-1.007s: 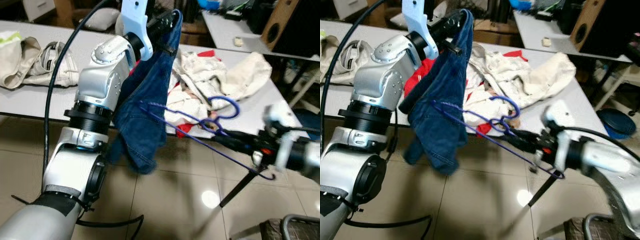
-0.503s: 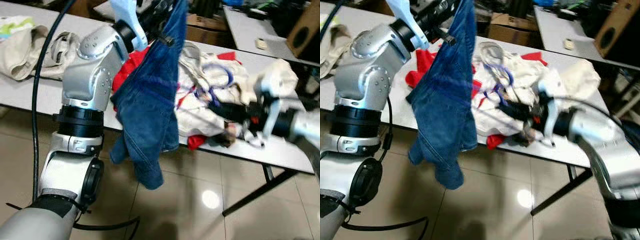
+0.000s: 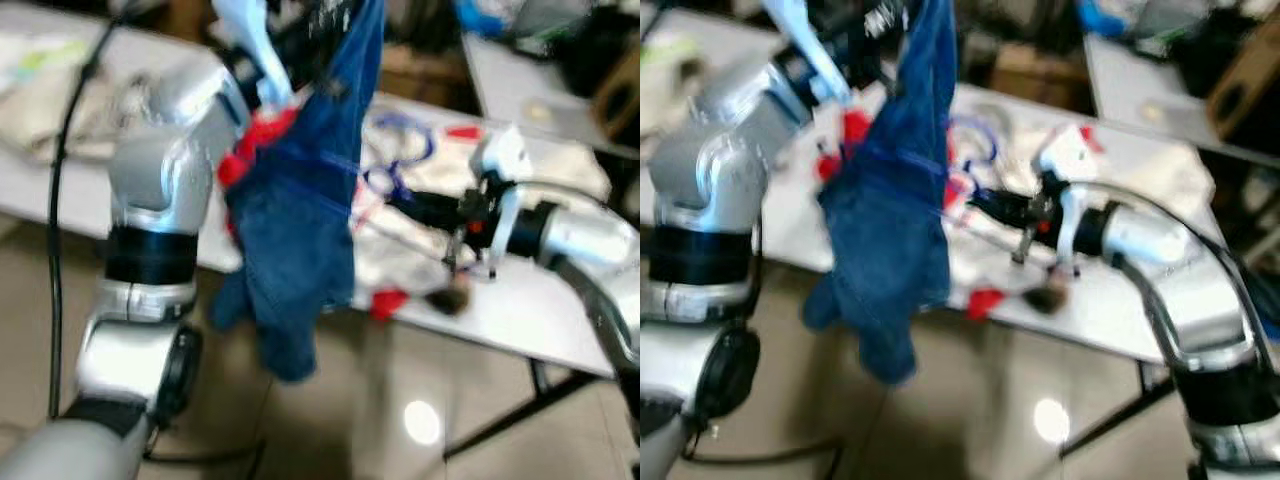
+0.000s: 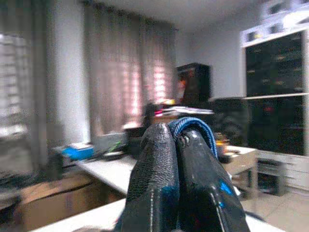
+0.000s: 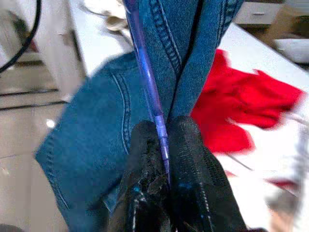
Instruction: Hang hanger
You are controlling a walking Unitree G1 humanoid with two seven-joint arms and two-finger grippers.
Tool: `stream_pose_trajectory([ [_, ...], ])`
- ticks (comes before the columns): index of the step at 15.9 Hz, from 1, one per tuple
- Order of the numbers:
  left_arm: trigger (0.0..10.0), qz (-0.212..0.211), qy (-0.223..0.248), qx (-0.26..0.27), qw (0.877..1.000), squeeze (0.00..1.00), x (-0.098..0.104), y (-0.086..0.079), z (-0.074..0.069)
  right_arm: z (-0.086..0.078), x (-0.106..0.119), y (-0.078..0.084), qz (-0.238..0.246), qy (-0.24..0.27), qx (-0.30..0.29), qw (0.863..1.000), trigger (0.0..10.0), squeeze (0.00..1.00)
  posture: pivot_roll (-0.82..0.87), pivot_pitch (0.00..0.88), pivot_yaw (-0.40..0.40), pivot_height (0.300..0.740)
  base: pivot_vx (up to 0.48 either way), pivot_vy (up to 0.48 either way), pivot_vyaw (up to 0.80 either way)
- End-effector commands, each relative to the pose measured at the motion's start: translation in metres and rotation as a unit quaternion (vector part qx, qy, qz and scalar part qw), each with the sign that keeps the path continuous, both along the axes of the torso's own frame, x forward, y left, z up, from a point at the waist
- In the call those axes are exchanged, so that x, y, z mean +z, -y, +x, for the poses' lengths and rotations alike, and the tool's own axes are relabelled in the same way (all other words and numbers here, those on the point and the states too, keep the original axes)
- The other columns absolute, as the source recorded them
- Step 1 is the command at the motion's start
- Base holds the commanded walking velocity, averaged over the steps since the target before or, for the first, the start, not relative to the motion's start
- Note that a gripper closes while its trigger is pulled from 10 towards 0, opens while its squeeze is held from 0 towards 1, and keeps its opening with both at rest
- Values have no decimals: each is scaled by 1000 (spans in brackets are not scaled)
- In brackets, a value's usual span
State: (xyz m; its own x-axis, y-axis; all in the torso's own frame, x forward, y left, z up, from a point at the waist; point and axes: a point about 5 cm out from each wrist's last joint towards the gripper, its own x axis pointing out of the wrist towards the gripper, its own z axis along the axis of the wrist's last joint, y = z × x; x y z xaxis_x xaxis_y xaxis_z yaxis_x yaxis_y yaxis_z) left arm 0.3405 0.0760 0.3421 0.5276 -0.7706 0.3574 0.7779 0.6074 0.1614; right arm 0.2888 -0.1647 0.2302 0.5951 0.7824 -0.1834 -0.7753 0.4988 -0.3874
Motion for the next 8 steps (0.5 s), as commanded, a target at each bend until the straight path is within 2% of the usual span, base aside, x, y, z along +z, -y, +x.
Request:
stream_pose_trajectory([
  [1, 10000, 8, 20, -31, 999, 0, 10, 13, -8, 3, 2, 7, -7, 6, -24, 1000, 10000, 0, -45, 0, -105, 740, 356, 0, 0],
  [5, 10000, 5, 28, -43, 999, 0, 17, 13, -10, 13, 9, 9, -16, 26, -44, 999, 10000, 0, -49, 0, -98, 740, 356, 0, 0],
  [8, 10000, -4, 46, -53, 998, 0, 29, 12, -11, 41, 29, 13, -33, 90, -92, 991, 10000, 0, -49, 0, -98, 740, 353, 0, 0],
])
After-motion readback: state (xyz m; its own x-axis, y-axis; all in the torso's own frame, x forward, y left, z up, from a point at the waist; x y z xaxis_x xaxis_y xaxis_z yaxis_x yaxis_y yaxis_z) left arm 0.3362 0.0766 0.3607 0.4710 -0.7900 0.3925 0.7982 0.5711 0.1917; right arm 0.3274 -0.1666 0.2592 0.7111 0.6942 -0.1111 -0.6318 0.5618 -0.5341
